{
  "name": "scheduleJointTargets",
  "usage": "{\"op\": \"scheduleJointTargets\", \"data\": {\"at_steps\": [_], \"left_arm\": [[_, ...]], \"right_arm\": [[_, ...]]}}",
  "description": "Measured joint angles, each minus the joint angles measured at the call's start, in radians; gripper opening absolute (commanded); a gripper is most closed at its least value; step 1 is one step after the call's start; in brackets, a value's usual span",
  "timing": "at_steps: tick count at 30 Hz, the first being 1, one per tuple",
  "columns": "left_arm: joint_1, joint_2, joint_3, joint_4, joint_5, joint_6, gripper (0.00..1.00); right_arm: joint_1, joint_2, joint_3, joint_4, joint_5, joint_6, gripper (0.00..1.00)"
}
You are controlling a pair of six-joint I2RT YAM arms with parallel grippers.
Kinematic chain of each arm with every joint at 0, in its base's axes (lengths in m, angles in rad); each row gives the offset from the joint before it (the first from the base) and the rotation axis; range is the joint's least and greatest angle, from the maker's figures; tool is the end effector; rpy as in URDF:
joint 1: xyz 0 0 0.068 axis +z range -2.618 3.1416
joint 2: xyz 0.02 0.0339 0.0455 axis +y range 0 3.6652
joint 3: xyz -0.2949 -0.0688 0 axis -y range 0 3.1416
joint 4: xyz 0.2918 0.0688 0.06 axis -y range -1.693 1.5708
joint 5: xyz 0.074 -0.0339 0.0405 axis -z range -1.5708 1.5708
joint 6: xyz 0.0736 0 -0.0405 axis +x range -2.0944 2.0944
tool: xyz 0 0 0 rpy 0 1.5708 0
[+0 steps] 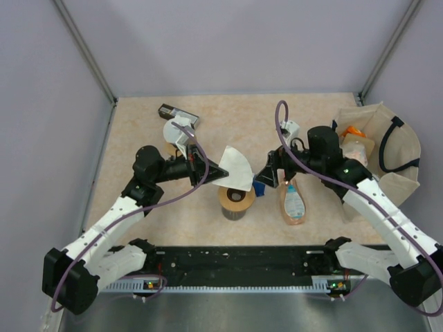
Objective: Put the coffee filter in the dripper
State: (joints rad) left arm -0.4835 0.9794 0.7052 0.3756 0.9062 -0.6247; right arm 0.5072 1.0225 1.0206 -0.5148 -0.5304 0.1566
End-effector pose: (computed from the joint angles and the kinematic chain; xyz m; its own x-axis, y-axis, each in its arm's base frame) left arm 0.2135 -0.1775 0.3491 -0.5005 -0.1446 -0.8536 0.8474 0.1201 -0.5172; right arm 0.2247 0.1675 0.3567 -0.5518 -0.1527 -0.8198 -0.7263 0.5712 0.3825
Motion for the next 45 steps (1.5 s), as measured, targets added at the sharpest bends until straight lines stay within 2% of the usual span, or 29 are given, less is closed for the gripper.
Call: {"op": "scheduleJointTargets", "data": {"at_steps": [12,45], "left_arm": [[0.000,-0.002,0.000,0.020,0.002,-0.009,0.00],[0.000,-0.023,0.000,0.005,0.021,-0.002,0.00]], "right_arm": [[0.000,0.031,0.000,0.020,-0.069,0.003,0.93],[0.000,0.036,0.035,0.002,-0.071,0.001,0.93]]}}
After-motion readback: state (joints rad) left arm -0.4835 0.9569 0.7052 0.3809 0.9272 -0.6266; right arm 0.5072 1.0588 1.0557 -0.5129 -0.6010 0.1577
